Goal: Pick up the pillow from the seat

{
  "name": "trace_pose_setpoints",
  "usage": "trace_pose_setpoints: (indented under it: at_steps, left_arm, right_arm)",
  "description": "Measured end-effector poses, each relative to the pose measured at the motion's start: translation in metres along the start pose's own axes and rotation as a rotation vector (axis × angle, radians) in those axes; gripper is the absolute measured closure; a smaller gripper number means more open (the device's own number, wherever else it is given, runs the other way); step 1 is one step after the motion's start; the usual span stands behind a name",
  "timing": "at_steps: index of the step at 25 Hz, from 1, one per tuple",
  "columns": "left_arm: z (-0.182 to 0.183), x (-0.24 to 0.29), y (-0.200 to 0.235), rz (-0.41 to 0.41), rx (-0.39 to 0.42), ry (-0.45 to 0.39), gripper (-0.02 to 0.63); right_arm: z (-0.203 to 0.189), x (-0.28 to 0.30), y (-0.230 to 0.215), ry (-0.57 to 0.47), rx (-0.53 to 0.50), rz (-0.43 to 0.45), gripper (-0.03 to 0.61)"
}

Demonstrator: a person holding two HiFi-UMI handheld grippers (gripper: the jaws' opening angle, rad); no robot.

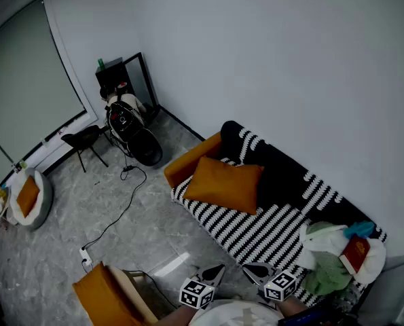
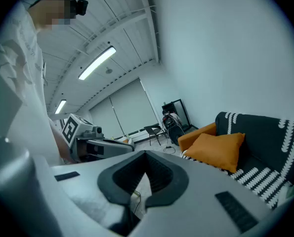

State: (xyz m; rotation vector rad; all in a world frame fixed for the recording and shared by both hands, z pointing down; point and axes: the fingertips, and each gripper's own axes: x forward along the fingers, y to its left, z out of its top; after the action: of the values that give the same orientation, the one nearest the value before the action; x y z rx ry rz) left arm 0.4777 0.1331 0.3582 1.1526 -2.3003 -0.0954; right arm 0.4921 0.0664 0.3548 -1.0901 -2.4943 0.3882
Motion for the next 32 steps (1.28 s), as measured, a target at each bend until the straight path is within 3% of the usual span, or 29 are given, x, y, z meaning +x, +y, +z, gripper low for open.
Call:
trace_pose_setpoints:
  at_steps: [8, 15, 32]
  left_arm:
    - [0.005, -0.008, 0.012, 0.065, -0.01, -0.033, 0.604]
    - [0.012, -0.004, 0.022, 0.048, -0.002, -0.04, 0.604]
    - [0.049, 0.007, 0.099, 0.011, -0.013, -0.035, 0.604]
  right_arm:
    - [0.008, -0.004, -0.009, -0.06, 0.036, -0.007, 0.568]
    - [0.016, -0.001, -0.022, -0.08, 0.05, -0.052, 0.568]
    - [0.044, 0.062, -0.049, -0.052, 0.062, -0.132, 0.568]
